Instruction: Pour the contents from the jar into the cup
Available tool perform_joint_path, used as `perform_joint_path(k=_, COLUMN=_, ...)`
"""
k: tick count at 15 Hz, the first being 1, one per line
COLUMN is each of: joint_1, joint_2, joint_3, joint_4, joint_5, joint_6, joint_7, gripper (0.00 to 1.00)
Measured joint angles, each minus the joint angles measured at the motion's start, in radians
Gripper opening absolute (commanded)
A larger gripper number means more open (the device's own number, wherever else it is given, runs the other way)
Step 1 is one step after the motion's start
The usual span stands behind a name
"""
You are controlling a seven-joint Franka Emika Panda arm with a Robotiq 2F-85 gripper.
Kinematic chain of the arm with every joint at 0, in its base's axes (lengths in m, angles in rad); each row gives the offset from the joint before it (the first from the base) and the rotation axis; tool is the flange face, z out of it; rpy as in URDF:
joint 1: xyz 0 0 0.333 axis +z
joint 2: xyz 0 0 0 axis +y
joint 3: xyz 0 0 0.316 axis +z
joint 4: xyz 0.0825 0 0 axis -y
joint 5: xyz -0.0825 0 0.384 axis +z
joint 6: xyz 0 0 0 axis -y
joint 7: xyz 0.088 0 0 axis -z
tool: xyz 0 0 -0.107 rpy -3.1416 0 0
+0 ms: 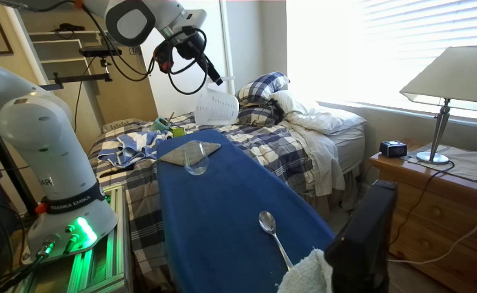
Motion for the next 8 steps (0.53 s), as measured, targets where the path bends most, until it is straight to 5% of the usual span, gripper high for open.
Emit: perform_joint_path(k=8, joint_1=0.010, joint_2=-0.027, joint_3=0.000, joint_4=0.000, joint_5=0.000, joint_6=0.000, joint_7=-0.009, gripper=0.09)
